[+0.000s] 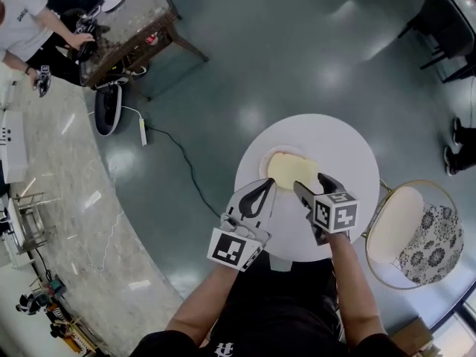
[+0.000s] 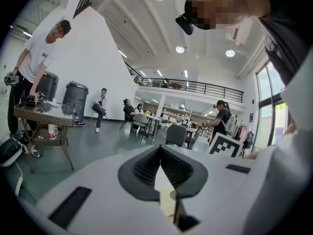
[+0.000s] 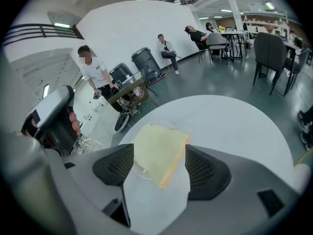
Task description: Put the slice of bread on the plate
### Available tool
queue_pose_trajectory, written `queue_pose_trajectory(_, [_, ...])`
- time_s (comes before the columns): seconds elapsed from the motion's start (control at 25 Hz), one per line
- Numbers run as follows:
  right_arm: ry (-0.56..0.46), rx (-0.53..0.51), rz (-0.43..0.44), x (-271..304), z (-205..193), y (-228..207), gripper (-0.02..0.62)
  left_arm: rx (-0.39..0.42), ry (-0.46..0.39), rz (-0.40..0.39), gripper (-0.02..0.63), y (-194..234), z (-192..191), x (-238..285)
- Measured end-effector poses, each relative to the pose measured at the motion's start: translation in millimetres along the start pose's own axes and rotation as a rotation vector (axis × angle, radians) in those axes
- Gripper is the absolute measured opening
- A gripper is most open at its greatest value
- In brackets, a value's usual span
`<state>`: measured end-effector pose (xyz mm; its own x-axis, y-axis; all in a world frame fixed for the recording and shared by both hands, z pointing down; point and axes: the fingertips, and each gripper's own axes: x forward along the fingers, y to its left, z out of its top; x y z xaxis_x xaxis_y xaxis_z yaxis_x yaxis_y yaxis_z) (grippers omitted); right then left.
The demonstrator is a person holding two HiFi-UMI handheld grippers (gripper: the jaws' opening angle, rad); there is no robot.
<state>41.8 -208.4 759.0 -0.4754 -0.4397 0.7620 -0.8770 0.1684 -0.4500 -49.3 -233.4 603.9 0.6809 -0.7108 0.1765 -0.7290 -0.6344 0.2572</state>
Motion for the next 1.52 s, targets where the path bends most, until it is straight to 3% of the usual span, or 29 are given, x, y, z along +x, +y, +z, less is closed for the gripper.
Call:
queue_pose_trajectory(0.2, [-0.102,0.007,0.067,-28.5,28.9,22.6,0.307,0.014,0.028,-0.010,0.007,-14.2,14.7,-3.5])
queue_pose_trajectory(0.44, [-0.158,-0.083,0.167,-70.1,56.1,61.8,0.305,-0.009,0.029,-0.009,0.007,-36.5,45.7,-8.7])
queue_pose_trajectory(0.68, [-0.249,-0.224,0.203,-129.1,82.0,108.2,0.301,-0.032,0.033,0.021,0.008,-52.4,83.5,-23.8])
queue_pose_trajectory(1.16, [-0.484,-0.348,0.264,-260.2,122.3,169.9,0.070,-0.017,-0.011,0.050,0.008,-111.2,161.1,-66.5])
queue_pose_trajectory(1.52, [-0.579,-0.435,0.303,-320.7,126.9,211.8,0.037,0.000,-0.090,0.019,0.007,-151.3,217.9,-96.3])
